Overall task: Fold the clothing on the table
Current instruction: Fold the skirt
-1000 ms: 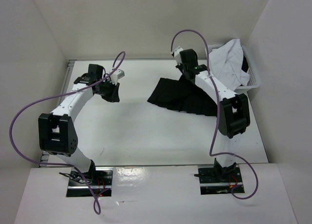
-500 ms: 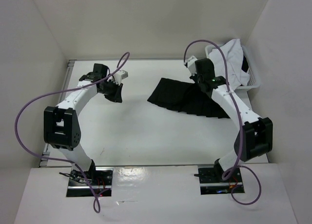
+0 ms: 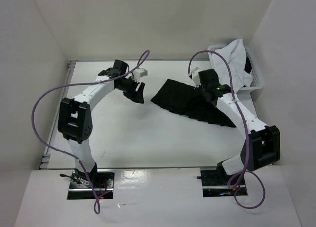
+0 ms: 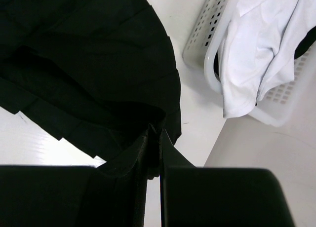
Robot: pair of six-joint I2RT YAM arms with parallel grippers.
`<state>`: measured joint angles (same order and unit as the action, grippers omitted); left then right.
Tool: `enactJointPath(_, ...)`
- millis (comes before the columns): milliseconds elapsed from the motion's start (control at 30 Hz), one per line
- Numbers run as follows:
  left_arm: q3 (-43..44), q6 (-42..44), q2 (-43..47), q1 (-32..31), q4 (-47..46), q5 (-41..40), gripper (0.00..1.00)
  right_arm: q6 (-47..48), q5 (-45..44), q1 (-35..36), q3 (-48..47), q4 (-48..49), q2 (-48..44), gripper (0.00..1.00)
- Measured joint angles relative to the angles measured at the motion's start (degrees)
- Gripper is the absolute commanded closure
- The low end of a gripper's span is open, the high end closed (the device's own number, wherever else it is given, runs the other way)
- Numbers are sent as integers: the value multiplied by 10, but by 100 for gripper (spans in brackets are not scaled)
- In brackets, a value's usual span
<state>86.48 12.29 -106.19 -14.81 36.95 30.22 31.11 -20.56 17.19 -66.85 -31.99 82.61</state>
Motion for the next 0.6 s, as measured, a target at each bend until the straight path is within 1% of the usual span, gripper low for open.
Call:
enactJointPath(100,42,-19,-39,-26,-7,17,20,-5,5,-2,3,-2,-12,100)
enactJointPath(133,53,-26,-49,-35,-12,17,20,-7,7,-2,5,-2,-15,100)
enactJointPath(200,68,-44,-63,-51,-24,14,17,-8,9,-3,8,-2,-22,100)
enactJointPath(400,94,-114,-82,-88,-85,-24,17,-12,9,-3,18,-5,-38,100)
enactJointPath(600,133,-171,-139,-116,-128,-78,17,-13,9,-6,25,-5,-45,100)
